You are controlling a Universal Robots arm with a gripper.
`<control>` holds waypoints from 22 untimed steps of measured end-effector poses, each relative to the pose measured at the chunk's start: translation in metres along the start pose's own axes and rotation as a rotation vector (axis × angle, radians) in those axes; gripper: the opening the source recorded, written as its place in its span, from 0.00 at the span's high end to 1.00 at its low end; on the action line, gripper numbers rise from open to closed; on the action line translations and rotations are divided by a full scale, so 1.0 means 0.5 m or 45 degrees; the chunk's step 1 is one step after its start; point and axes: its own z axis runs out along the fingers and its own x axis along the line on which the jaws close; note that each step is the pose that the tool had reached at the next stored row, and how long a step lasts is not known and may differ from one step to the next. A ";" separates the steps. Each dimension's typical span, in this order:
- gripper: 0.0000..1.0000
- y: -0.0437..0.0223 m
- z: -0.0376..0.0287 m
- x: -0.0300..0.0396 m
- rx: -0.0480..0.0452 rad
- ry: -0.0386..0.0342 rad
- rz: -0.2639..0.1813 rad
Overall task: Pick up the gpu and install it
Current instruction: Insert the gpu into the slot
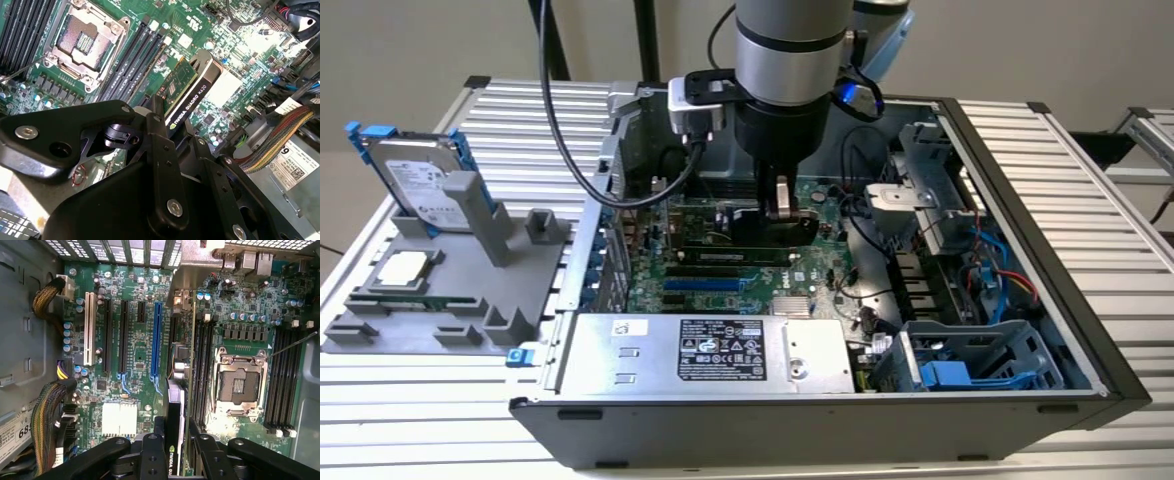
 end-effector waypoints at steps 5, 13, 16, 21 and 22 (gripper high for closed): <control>1.00 -0.001 0.001 0.001 -0.011 -0.0010 0.001; 1.00 0.000 0.014 0.002 -0.043 0.0006 0.005; 1.00 0.001 0.021 0.002 -0.045 0.0007 0.005; 1.00 0.001 0.026 0.003 -0.046 0.0015 0.006; 1.00 0.002 0.028 0.003 -0.047 0.0021 0.006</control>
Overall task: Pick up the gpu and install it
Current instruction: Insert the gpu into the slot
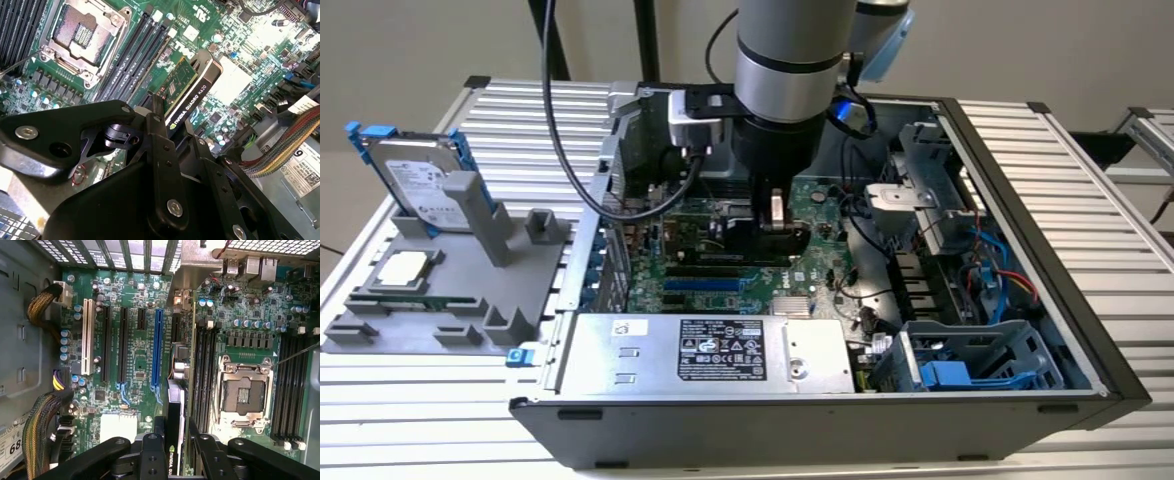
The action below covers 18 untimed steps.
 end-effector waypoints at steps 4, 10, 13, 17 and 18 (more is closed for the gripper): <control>1.00 0.000 0.005 0.001 -0.003 0.0035 0.000; 1.00 0.001 0.012 0.006 -0.012 0.0045 0.001; 1.00 0.002 0.014 0.009 -0.014 0.0044 0.001; 1.00 0.002 0.017 0.015 -0.015 0.0046 0.001; 1.00 0.003 0.018 0.016 -0.015 0.0046 0.001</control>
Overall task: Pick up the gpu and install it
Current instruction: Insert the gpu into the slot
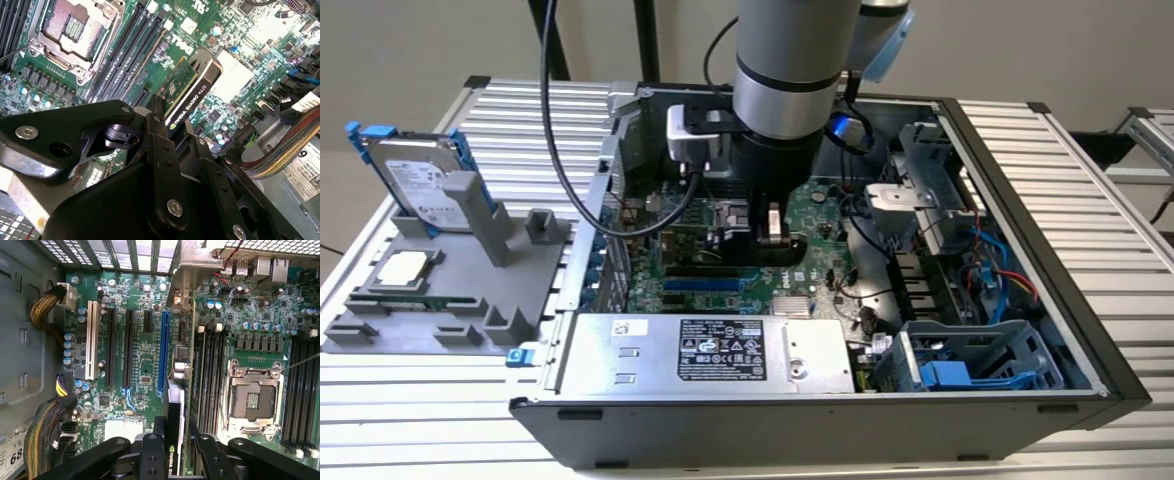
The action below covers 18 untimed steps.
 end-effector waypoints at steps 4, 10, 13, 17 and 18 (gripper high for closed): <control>1.00 0.002 0.002 0.005 0.000 0.0004 0.000; 1.00 0.008 0.005 0.009 -0.002 0.0015 0.000; 1.00 0.011 0.007 0.011 -0.003 0.0021 0.000; 1.00 0.016 0.011 0.013 -0.004 0.0027 0.000; 1.00 0.018 0.012 0.013 -0.005 0.0027 0.000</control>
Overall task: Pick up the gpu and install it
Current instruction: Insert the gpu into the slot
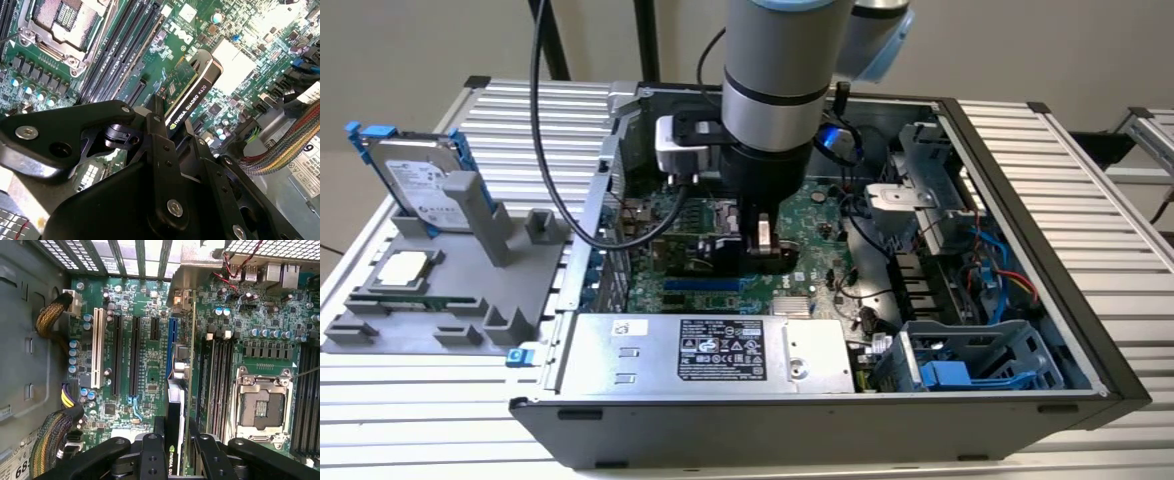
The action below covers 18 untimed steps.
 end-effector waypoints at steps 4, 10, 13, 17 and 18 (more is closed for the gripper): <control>1.00 0.007 0.004 0.000 -0.002 0.0005 0.000; 1.00 0.017 0.009 0.001 -0.006 0.0008 0.001; 1.00 0.023 0.011 0.001 -0.008 0.0005 0.001; 1.00 0.030 0.015 0.002 -0.013 0.0006 0.001; 1.00 0.032 0.016 0.001 -0.014 0.0003 0.001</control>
